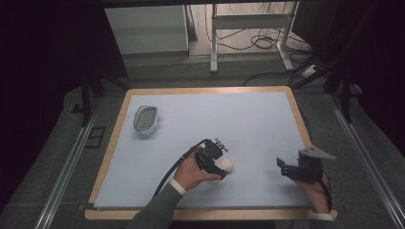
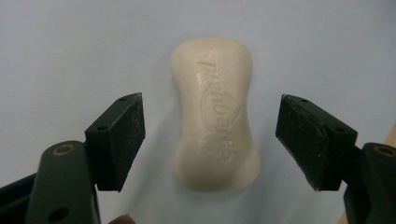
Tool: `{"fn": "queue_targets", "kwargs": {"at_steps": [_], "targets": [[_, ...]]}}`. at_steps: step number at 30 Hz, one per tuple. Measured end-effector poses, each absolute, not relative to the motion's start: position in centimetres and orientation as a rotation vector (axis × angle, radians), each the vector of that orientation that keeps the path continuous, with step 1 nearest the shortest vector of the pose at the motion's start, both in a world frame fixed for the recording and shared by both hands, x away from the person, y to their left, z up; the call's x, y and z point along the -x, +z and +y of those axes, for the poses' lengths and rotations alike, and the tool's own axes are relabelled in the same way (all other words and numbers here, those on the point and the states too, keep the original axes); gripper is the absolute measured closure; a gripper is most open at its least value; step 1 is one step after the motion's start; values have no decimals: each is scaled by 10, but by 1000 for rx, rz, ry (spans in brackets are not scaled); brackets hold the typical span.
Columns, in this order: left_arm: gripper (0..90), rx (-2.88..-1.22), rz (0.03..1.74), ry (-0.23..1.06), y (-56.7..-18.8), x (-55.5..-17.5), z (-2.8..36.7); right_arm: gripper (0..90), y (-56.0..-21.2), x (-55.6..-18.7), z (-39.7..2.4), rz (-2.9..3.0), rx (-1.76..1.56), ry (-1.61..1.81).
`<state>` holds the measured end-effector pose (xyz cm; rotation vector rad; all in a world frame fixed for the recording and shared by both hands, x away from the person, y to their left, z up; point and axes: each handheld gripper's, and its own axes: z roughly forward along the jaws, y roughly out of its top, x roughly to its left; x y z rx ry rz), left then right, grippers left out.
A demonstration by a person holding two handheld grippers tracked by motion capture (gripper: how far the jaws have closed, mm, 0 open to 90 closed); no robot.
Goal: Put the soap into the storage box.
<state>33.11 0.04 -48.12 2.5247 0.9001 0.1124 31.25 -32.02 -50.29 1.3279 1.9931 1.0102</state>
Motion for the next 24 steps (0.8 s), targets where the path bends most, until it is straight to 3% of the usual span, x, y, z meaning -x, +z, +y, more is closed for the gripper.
{"fn": "queue_targets", "kwargs": {"at_steps": [8,17,24], "targets": [[298,-2594,907,103,-496,-334,-15,97,-504,-313,-321,1993,-1331,1004],[482,-2605,907,113,-503,-332,-13,97,-505,-313,-323,1991,-1339,1000],[494,-2605,875,136,-501,-335,-10,97,-505,-313,-324,1991,-1341,997]]}}
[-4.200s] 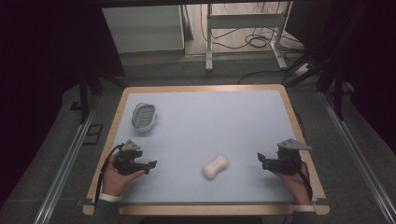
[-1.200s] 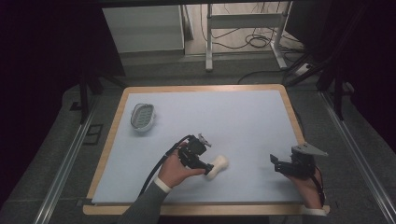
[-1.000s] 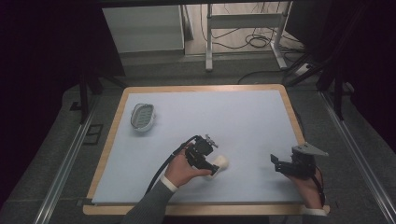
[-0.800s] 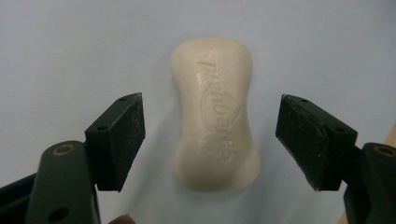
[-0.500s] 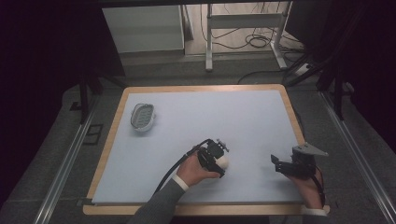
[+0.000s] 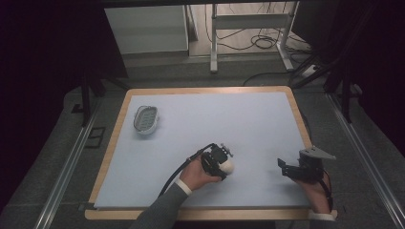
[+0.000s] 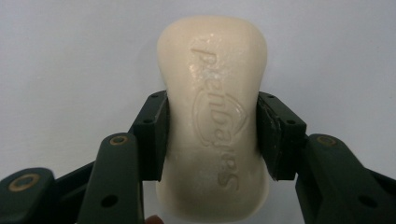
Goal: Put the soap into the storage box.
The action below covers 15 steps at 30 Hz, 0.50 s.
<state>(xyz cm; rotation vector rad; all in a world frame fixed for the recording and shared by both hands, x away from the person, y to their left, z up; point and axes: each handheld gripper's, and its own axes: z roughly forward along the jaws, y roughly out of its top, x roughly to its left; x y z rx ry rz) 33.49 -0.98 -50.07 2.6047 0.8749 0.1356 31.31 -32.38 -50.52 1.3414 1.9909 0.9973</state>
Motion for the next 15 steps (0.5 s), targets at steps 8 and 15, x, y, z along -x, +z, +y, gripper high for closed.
{"fn": "queue_targets", "kwargs": {"at_steps": [8,15], "targets": [[494,-2586,872,168,-487,-340,3,97,-505,-313,-326,1988,-1347,1000],[494,-2546,901,143,-479,-345,18,97,-505,-313,-325,1992,-1344,996]]}}
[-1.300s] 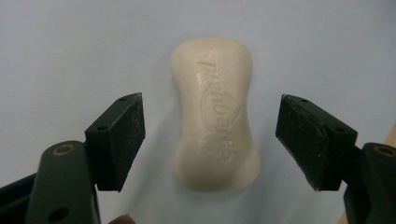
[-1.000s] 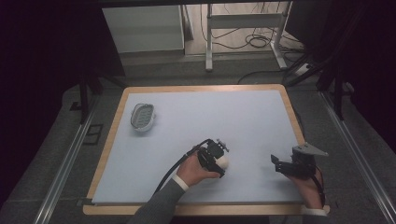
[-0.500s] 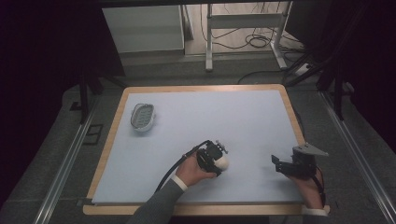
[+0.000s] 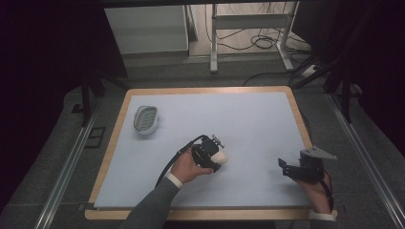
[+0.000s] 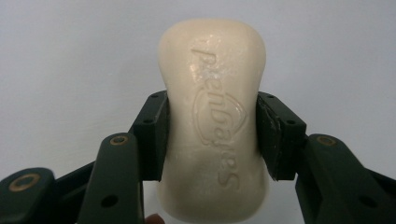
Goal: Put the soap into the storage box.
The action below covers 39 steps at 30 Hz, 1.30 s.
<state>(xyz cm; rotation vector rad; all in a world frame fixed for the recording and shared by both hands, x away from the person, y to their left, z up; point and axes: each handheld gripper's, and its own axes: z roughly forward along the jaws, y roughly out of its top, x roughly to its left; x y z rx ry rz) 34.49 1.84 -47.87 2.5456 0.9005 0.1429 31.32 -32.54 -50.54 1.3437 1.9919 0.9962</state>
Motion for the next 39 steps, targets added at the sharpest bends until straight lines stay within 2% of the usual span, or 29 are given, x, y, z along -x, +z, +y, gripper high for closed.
{"fn": "queue_targets", "kwargs": {"at_steps": [17,39], "targets": [[495,-2535,920,122,-471,-358,30,97,-505,-313,-326,1989,-1351,994],[494,-2439,1064,162,-458,-376,85,97,-506,-313,-326,1990,-1352,988]]}}
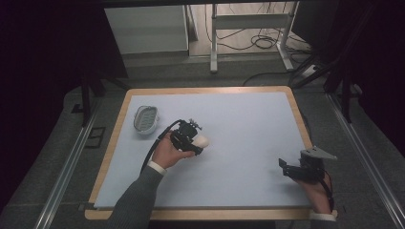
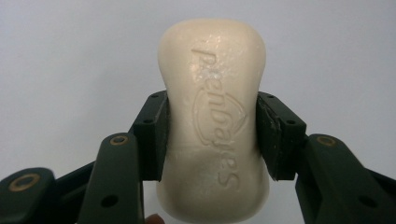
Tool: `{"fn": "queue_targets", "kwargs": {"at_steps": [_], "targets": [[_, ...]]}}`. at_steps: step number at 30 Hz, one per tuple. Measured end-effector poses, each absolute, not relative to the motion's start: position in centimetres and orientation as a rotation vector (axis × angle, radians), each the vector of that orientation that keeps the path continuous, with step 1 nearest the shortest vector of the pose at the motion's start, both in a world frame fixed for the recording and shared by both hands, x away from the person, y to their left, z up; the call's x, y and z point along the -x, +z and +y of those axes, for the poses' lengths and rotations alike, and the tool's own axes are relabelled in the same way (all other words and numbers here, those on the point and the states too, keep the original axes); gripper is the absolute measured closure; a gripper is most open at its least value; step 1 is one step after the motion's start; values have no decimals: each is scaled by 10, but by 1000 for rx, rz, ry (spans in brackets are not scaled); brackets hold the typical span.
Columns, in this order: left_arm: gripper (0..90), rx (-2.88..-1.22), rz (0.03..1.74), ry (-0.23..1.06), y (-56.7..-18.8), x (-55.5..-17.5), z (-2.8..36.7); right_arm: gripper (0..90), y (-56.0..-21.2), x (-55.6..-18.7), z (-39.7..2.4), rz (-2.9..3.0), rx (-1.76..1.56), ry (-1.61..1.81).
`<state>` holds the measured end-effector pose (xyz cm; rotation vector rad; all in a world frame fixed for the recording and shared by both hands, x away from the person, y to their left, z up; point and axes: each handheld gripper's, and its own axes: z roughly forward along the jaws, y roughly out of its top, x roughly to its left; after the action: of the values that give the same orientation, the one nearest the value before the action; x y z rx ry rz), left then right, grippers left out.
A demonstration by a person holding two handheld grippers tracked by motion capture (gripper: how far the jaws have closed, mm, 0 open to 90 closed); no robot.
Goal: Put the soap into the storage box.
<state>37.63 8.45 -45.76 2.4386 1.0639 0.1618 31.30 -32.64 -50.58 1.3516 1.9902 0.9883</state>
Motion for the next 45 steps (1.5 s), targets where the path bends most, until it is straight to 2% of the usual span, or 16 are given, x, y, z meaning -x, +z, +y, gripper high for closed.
{"fn": "queue_targets", "kwargs": {"at_steps": [32,45], "targets": [[494,-2382,1208,249,-442,-396,138,97,-507,-313,-327,1996,-1361,981],[495,-2347,1296,244,-443,-409,160,97,-507,-314,-328,1996,-1366,980]]}}
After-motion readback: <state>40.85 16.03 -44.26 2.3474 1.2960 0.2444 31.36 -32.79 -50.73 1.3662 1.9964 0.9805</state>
